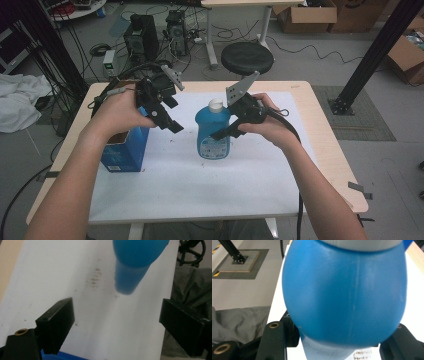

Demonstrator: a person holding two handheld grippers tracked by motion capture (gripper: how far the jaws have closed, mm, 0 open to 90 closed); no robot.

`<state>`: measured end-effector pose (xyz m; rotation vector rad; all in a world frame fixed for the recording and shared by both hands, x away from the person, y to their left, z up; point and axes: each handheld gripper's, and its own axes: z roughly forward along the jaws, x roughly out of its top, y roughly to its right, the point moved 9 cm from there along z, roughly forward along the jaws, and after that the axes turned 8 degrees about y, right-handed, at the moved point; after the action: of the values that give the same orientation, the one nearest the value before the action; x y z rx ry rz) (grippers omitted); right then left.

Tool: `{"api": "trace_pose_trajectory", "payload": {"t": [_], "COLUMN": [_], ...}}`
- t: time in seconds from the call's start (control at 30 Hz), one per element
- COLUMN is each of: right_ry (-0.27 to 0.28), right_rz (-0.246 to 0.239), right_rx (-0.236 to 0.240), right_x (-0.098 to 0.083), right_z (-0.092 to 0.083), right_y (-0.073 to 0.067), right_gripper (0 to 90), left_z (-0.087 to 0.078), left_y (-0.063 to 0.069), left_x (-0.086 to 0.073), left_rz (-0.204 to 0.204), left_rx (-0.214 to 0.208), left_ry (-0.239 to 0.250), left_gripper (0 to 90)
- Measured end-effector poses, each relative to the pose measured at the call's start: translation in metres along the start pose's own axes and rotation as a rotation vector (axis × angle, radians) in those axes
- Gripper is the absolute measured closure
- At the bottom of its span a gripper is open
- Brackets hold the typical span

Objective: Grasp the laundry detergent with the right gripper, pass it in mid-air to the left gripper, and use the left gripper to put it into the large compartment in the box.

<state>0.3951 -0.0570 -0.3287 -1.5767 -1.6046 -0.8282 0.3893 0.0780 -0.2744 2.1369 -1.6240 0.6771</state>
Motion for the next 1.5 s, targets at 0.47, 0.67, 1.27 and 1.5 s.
{"api": "trace_pose_trajectory", "payload": {"t": [0.47, 0.67, 1.27, 1.5], "right_ry": [-0.026, -0.033, -0.044, -0.04], "right_rz": [-0.034, -0.042, -0.072, -0.073], "right_rx": [0.02, 0.019, 0.034, 0.036], "right_x": [0.016, 0.018, 0.023, 0.023], "right_z": [0.011, 0.015, 0.023, 0.023], "right_y": [-0.001, -0.003, -0.008, -0.009], "right_gripper": [44.7, 44.7, 44.7, 44.7], "left_z": [-0.017, -0.014, 0.011, 0.019], "left_y": [0.015, 0.019, 0.022, 0.021], "left_x": [0.033, 0.039, 0.047, 0.047], "left_rz": [0.06, 0.074, 0.096, 0.103], "left_rx": [0.006, 0.003, 0.005, 0.012], "left_ry": [0.001, -0.021, -0.116, -0.138], "left_gripper": [5.6, 2.7, 2.1, 2.3]}}
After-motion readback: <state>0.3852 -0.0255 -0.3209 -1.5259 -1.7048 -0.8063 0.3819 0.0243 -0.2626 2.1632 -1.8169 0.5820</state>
